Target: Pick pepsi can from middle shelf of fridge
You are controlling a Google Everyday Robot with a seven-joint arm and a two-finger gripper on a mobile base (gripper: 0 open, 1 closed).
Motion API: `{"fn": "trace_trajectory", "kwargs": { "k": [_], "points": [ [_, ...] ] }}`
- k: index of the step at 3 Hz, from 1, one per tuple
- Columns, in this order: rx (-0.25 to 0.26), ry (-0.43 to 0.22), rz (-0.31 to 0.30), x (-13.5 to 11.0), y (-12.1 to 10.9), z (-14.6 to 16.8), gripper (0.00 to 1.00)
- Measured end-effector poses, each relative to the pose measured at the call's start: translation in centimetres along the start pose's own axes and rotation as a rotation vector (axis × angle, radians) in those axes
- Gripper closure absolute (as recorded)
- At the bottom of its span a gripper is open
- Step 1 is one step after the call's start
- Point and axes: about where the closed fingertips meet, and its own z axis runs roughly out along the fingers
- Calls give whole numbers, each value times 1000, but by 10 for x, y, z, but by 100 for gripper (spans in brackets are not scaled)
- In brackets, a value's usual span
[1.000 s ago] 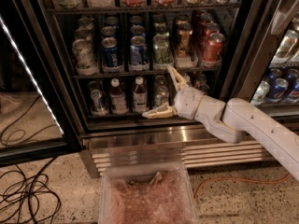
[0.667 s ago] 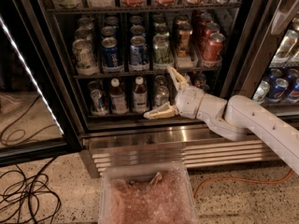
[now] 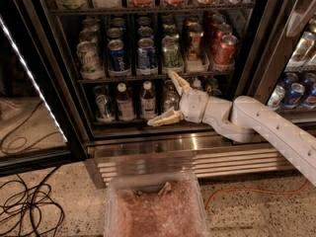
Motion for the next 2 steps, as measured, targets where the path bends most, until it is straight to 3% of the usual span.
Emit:
{"fn": "trace_trajectory", "kwargs": {
  "k": [2],
  "points": [
    [36,-39,10,8,7,28,0]
  ]
}}
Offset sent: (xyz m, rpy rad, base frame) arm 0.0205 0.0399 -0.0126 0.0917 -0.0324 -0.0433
